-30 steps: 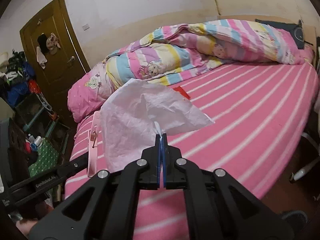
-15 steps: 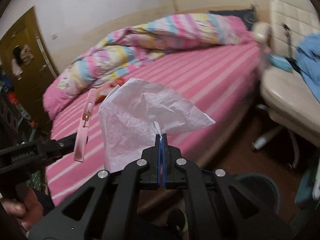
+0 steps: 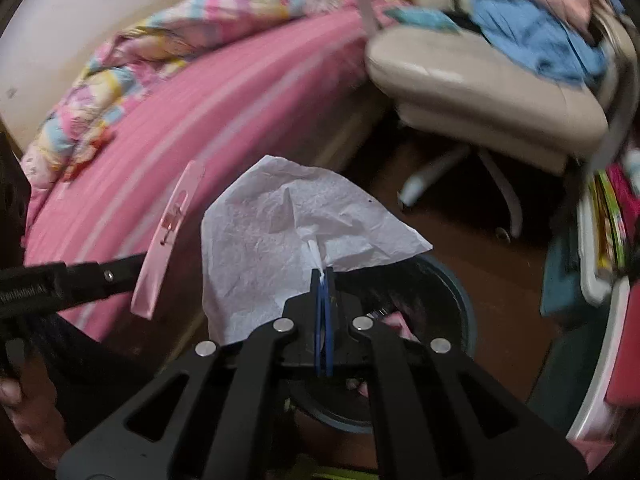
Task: Collect trash
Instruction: 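Carry the clothespin and tissue from the bed to above the bin, then open both tools to drop the clothespin and tissue into the bin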
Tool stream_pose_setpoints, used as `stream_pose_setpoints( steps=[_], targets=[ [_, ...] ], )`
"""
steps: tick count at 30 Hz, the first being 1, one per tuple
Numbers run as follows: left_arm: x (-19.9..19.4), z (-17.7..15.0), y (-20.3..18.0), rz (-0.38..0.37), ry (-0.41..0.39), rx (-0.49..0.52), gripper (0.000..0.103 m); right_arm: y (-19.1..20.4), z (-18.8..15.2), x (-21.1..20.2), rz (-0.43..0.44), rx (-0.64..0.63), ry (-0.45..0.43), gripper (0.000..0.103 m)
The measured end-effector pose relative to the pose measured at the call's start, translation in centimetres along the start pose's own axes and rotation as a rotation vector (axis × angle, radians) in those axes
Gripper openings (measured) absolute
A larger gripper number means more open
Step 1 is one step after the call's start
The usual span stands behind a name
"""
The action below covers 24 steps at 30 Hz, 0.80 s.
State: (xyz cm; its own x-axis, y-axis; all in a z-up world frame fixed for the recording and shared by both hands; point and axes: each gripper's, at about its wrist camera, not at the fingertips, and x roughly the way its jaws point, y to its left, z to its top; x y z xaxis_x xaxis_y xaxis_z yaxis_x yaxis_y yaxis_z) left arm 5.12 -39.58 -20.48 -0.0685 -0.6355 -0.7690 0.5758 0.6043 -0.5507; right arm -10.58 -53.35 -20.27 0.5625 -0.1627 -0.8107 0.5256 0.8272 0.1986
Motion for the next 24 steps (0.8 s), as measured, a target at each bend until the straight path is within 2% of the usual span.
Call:
stream_pose_setpoints(
  steps=[8, 14, 19, 23, 24],
  targets=[
    [9.8, -0.4, 0.3, 0.005, 0.25, 0.036, 0.008, -4.7, -3.1, 5.8, -0.066, 0.095, 0.135, 0.002],
    [14.4, -1.1, 0.2, 0.012, 0.365, 0.071, 0.008, -6.1, -5.6, 9.5, -0.1, 0.14, 0.224, 0.002],
    [17.5, -1.8, 0.7, 0.051, 0.439, 0.08, 0.009, -6.6, -7.2, 11.3, -0.14, 0.157, 0.273, 0.002],
    [19.0, -1.8, 1.0, 0.068, 0.46, 0.067, 0.021, -7.7, -7.6, 12.2, -0.181, 0.155, 0.294, 0.003],
    [19.1, -1.7, 1.1, 0.065, 0.46, 0.058, 0.028, -8.0, -7.7, 12.3, -0.196, 0.151, 0.296, 0.004]
  ],
)
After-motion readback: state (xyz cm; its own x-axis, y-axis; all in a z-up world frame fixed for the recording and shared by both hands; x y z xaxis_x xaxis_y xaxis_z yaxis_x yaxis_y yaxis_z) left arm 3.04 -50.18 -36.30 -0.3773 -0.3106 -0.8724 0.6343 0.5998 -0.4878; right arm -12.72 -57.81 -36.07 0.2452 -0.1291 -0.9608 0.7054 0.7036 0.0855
